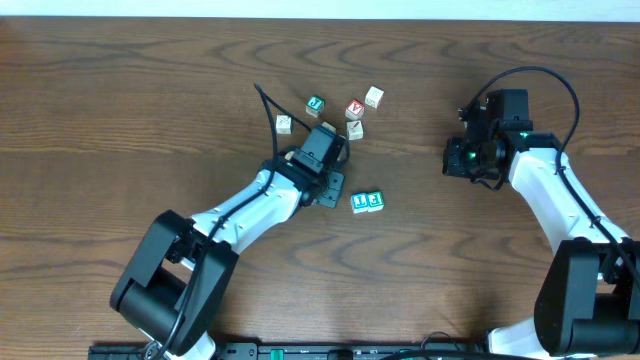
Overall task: Lift 3 blocks
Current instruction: 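Close the left gripper on the red-lettered block, then carry the red block with the left gripper to the blue block's left side, then lower the red block beside the blue block and open the left gripper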
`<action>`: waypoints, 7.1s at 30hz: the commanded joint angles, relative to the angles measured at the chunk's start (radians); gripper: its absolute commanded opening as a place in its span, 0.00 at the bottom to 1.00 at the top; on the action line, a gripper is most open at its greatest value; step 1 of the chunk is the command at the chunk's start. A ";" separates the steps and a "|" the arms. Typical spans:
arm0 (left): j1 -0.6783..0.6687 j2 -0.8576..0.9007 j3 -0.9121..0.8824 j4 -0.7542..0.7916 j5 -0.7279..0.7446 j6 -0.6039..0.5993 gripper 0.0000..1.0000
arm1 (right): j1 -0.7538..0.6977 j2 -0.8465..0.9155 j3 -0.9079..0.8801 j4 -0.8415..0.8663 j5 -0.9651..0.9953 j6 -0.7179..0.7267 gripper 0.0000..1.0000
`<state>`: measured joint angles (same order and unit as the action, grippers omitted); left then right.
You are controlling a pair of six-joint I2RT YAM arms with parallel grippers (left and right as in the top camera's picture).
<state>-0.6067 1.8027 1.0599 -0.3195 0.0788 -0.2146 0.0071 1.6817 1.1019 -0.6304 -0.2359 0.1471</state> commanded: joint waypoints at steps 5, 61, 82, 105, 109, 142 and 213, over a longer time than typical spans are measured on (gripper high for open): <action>-0.031 0.024 -0.015 -0.087 0.029 -0.226 0.24 | 0.008 -0.006 -0.006 0.001 -0.009 -0.014 0.05; -0.126 0.024 -0.015 -0.045 -0.020 -0.479 0.49 | 0.008 -0.006 -0.006 -0.001 -0.009 -0.014 0.05; -0.123 0.005 -0.015 -0.045 -0.021 -0.479 0.63 | 0.008 -0.006 -0.006 -0.001 -0.008 -0.015 0.05; -0.121 -0.129 -0.014 -0.167 -0.109 -0.449 0.49 | 0.008 -0.006 -0.006 -0.001 -0.008 -0.029 0.05; -0.121 -0.194 -0.014 -0.300 -0.166 -0.457 0.44 | 0.008 -0.006 -0.006 0.000 -0.008 -0.029 0.05; -0.203 -0.025 -0.028 -0.130 -0.072 -0.513 0.08 | 0.008 -0.006 -0.006 -0.002 -0.008 -0.029 0.05; -0.201 -0.196 -0.027 -0.108 -0.274 -0.433 0.07 | 0.008 -0.006 -0.006 -0.002 -0.008 -0.030 0.05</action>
<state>-0.8082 1.6363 1.0416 -0.3943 -0.0574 -0.6746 0.0071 1.6817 1.1019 -0.6312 -0.2359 0.1276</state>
